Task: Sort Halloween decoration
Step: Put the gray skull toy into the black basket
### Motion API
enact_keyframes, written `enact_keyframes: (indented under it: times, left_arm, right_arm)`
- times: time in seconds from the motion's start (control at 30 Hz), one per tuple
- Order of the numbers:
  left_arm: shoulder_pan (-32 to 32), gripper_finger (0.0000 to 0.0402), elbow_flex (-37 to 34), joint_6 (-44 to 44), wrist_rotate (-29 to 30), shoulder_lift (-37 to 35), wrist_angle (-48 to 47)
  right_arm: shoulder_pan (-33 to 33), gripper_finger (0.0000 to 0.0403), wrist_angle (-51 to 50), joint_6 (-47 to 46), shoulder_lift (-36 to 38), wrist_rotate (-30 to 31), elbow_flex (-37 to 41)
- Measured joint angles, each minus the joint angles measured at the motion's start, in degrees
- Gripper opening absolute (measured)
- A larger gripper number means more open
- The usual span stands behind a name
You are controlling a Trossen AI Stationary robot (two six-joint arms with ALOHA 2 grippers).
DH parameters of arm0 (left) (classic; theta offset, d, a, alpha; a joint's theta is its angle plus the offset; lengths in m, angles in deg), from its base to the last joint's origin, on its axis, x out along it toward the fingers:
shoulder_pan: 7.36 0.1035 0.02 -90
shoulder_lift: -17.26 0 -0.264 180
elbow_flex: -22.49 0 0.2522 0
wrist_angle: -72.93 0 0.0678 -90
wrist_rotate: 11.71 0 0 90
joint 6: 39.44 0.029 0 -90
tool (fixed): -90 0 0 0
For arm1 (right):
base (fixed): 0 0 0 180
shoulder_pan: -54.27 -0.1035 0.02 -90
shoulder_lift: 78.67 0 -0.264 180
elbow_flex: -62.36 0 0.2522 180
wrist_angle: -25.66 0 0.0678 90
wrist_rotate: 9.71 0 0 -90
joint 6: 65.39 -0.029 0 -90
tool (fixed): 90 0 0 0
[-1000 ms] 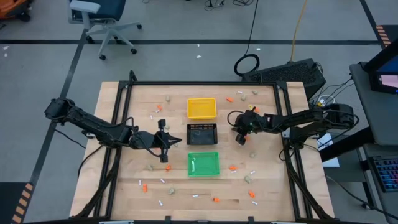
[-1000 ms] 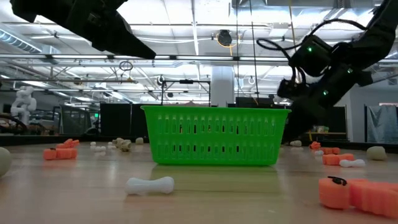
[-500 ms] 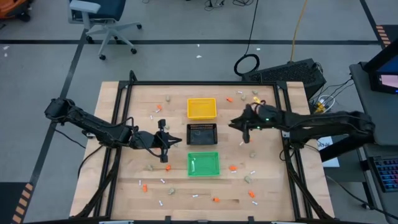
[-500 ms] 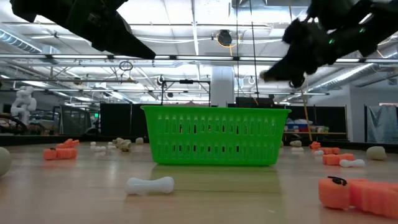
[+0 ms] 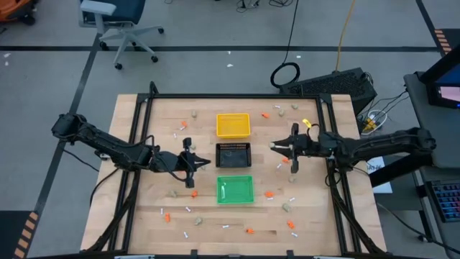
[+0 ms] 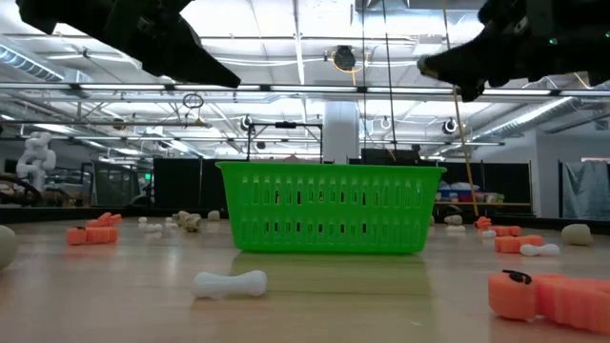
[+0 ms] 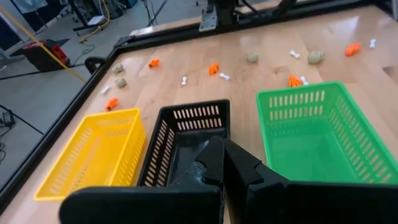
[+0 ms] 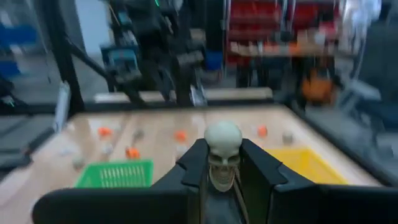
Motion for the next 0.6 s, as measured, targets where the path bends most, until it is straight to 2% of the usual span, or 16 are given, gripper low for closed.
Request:
enact_keyframes:
  times: [0.1, 0.2, 0.6]
  left_arm:
    - [0.0, 0.0000, 0.0, 0.1, 0.0, 0.0, 1.0]
    - [0.0, 0.0000, 0.0, 0.4, 0.3, 0.0, 1.5]
    - [0.1, 0.0000, 0.0, 0.4, 0.3, 0.0, 1.5]
  right_arm:
    - [-1.1, 0.0049, 10.9, 1.0, -1.1, 0.0, 3.9]
    - [-1.9, 0.0049, 16.2, 1.0, -2.4, 0.1, 6.2]
    - [-2.7, 0.0049, 18.8, 2.1, -7.7, 0.1, 6.5]
